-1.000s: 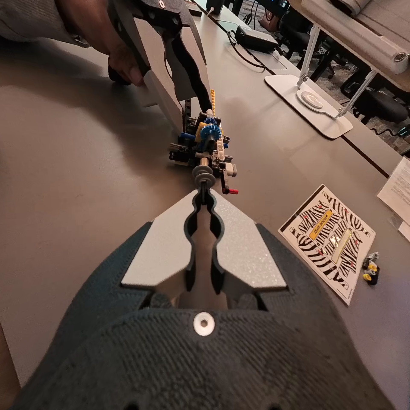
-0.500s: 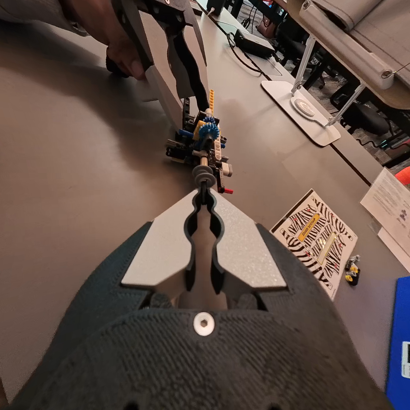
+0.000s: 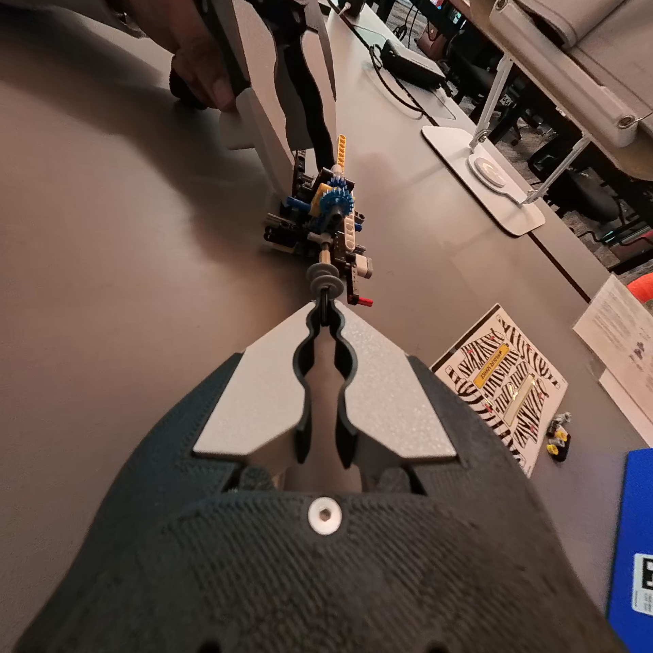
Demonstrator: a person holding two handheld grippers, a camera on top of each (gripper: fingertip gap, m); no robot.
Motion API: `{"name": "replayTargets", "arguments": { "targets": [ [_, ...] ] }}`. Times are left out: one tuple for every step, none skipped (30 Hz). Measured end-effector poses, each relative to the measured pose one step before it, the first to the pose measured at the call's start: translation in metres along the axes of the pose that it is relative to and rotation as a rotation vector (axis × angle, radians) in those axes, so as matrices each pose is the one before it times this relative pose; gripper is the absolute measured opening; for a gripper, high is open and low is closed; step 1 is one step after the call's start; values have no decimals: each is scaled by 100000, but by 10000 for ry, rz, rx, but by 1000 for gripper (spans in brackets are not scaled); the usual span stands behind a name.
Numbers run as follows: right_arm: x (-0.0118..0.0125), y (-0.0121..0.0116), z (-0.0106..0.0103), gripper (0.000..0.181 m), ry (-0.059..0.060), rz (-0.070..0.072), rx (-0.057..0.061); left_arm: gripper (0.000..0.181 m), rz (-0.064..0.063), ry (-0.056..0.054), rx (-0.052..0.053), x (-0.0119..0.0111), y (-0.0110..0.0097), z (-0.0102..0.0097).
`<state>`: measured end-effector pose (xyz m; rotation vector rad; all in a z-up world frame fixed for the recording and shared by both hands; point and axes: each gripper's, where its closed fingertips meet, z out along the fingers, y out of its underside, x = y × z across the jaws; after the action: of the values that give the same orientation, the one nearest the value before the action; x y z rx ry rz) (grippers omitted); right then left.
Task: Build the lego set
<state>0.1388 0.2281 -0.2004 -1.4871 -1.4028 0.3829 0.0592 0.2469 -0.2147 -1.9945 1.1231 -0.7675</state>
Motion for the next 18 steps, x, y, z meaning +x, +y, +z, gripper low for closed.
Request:
{"name": "replayTargets", "arguments": {
  "targets": [
    [30,5,24,2,0,4,-2,40,-7,38,7,52,-23,39],
    [10,-2,9,2,-9,11,0,40,-6,43,26,72,-70,33],
    [20,12,15,2,-7,8,-3,40,-9,16,16,47,-54,61],
    [4,4,27,2,-5,-3,-2,40,2,-6,-7,2,-22,61],
    [1,2,9,2,-5,-4,-4,40,7,1,3,14,-23,33],
    [3,-4,13,2,-3,-3,1,40,4,23,13,48,-45,35],
    [8,-3,7,2,-2,-3,4,39,-5,6,9,3,-28,27],
    [14,-4,-3,2,-1,-3,12,39,-10,-3,-4,-18,2,32],
    [22,-39,-13,2,3,-3,28,39,-19,13,4,0,-12,3],
    [9,-29,-7,2,-8,4,19,37,-30,3,4,-33,-2,-1],
    [10,7,2,2,-14,4,7,37,-40,-9,2,-55,5,6],
    [5,-16,0,3,-11,-8,11,35,-40,-19,1,-73,-3,16],
    [5,-7,4,3,-11,-13,10,34,-32,2,3,-34,-1,-2],
    [2,-3,2,3,-12,-10,8,34,-28,22,0,-4,-2,4],
    [12,-9,10,3,-11,-10,13,34,-28,26,1,-9,1,13],
    [5,-4,-3,3,-12,-12,12,34,-19,23,1,-10,-4,5],
    [4,3,-7,3,-13,-11,7,34,-8,18,1,-9,-13,4],
    [13,4,3,3,-11,-12,4,34,4,9,-2,-14,-5,20]
  ]
}}
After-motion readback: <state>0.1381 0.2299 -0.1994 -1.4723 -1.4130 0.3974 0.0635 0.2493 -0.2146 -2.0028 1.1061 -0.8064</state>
